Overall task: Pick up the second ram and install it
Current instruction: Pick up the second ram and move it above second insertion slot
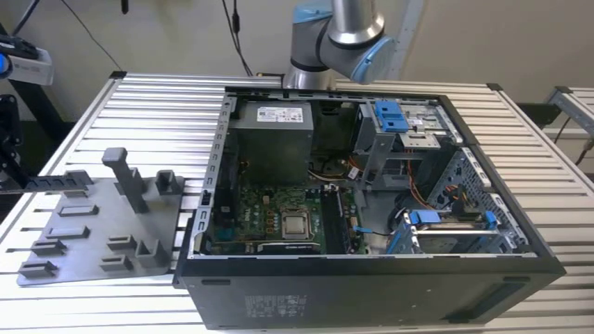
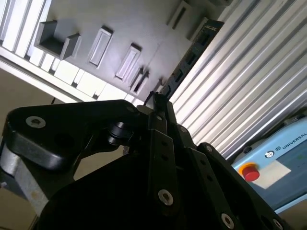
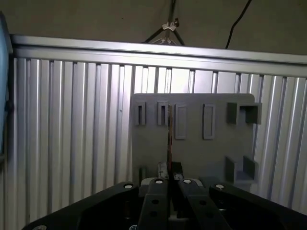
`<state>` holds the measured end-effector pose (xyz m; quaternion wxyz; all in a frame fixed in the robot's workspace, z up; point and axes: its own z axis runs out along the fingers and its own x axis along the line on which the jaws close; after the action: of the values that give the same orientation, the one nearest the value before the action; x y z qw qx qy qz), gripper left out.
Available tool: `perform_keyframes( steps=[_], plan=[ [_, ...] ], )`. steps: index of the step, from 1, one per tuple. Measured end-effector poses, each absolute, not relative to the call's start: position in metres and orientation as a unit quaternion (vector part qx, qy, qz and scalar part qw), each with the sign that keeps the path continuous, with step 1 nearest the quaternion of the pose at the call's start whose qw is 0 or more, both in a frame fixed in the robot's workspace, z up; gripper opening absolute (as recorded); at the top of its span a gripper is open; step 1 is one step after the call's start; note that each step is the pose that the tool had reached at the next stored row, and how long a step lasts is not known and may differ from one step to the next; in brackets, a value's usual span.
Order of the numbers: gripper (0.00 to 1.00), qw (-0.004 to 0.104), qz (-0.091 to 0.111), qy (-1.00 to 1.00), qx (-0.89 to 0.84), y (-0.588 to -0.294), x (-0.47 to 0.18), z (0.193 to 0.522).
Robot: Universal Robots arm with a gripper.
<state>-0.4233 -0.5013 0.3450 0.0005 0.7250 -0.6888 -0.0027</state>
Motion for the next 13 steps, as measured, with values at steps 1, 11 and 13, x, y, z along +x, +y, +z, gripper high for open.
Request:
perform_keyframes(
  steps=[1, 11, 13],
  plan=[
    [0.14, 0.001, -0.003, -0.689, 0.725, -0.501, -0.423, 0.347],
    [0.14, 0.001, -0.002, -0.689, 0.725, -0.501, -0.423, 0.359],
    [0.14, 0.001, -0.002, -0.689, 0.725, -0.501, -0.423, 0.360]
  ],
)
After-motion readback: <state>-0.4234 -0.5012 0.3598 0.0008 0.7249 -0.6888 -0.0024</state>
